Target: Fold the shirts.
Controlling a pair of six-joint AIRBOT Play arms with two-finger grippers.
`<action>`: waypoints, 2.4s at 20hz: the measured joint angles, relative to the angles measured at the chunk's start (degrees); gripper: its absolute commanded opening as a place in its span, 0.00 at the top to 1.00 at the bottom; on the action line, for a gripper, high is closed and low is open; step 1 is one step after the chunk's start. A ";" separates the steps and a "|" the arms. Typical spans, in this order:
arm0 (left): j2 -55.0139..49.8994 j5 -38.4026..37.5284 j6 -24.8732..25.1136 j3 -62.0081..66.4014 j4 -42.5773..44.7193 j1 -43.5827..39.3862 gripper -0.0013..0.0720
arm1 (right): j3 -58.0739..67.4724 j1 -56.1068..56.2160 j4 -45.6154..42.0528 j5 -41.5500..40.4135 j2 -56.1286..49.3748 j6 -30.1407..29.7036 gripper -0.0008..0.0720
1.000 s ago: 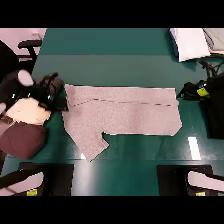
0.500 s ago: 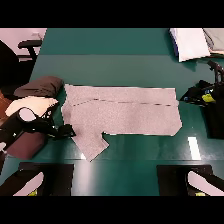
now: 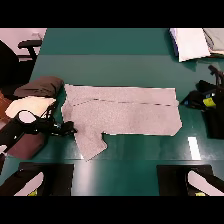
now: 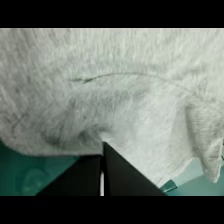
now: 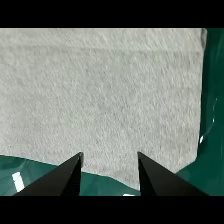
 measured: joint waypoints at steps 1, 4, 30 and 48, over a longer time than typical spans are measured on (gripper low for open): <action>0.07 -0.50 0.57 1.01 -0.55 -0.02 0.95 | -2.56 -1.79 0.00 0.59 0.50 -0.07 0.37; 0.13 -1.97 1.70 3.10 -0.76 0.00 0.95 | -11.32 -7.91 -0.02 1.27 1.55 -0.68 0.34; 7.67 -15.85 -2.82 16.50 13.86 -0.02 0.95 | -1.42 3.02 -10.99 5.66 2.14 -0.70 0.97; -19.82 -3.72 1.27 37.46 9.94 -0.44 0.95 | 16.00 -7.19 2.21 3.74 -27.76 -8.07 0.20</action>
